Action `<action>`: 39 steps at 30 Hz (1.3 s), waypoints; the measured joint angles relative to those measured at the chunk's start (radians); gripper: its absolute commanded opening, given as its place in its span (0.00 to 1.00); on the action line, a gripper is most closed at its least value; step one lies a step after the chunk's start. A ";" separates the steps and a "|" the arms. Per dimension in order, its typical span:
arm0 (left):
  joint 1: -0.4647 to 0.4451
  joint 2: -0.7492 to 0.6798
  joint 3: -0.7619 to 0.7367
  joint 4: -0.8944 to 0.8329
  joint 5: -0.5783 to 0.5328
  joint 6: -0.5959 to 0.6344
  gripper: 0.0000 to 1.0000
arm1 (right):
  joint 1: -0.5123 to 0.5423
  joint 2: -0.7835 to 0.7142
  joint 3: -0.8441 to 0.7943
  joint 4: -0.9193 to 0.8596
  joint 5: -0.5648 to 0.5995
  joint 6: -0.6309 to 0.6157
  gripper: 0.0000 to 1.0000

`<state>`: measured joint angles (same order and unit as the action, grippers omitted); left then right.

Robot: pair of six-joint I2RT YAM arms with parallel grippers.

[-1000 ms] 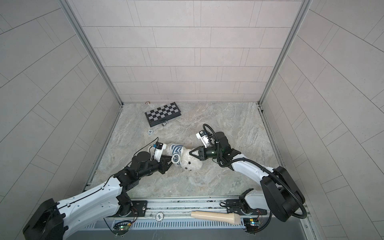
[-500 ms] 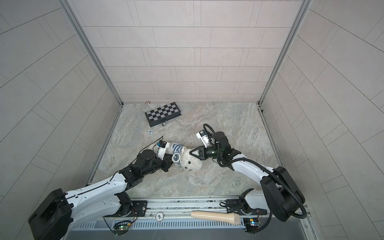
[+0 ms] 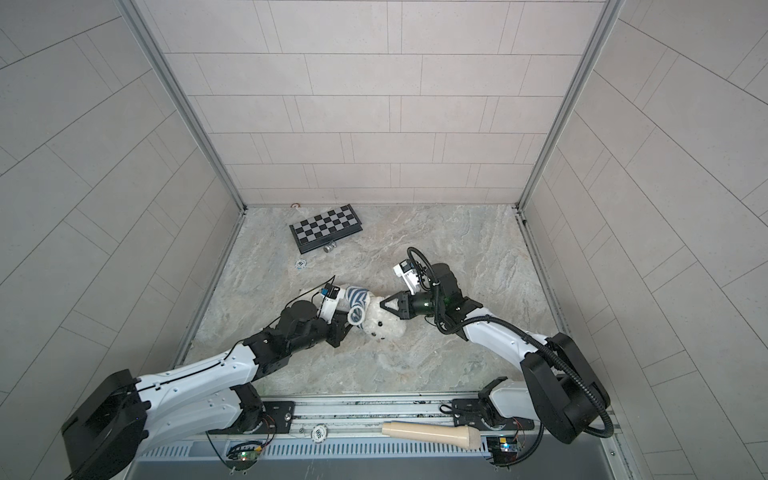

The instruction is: Dress the teddy bear

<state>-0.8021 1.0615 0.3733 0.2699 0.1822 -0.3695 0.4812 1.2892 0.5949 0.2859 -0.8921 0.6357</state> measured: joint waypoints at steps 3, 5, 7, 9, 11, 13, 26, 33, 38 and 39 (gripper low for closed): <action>-0.017 0.022 0.016 -0.009 -0.014 0.015 0.13 | -0.003 -0.002 0.000 -0.002 0.005 0.000 0.00; -0.025 0.025 0.018 -0.014 -0.023 0.020 0.10 | -0.005 -0.005 0.000 -0.005 0.007 -0.003 0.00; -0.026 0.021 0.019 -0.019 -0.031 0.024 0.04 | -0.006 -0.008 0.000 -0.006 0.010 -0.004 0.00; -0.029 0.006 0.019 -0.034 -0.037 0.028 0.00 | -0.007 -0.010 0.000 -0.007 0.012 -0.007 0.00; -0.030 -0.020 0.019 -0.048 -0.047 0.027 0.00 | -0.010 -0.014 -0.001 -0.012 0.014 -0.010 0.00; -0.030 -0.061 0.018 -0.061 -0.057 0.027 0.00 | -0.013 -0.023 -0.001 -0.023 0.019 -0.018 0.00; -0.031 -0.393 -0.067 -0.106 -0.190 -0.024 0.00 | -0.012 -0.126 -0.002 -0.187 0.069 -0.161 0.00; -0.032 -0.435 -0.109 -0.105 -0.294 -0.096 0.00 | 0.052 -0.193 0.000 -0.341 0.135 -0.315 0.00; -0.031 -0.433 -0.121 -0.090 -0.297 -0.121 0.00 | 0.130 -0.253 0.035 -0.434 0.204 -0.435 0.00; -0.031 -0.420 -0.121 -0.081 -0.278 -0.119 0.00 | 0.148 -0.266 0.043 -0.443 0.220 -0.456 0.00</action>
<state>-0.8333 0.6411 0.2520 0.1890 -0.0963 -0.4881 0.6289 1.0237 0.6376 -0.1570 -0.6716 0.1795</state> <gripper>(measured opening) 0.038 0.067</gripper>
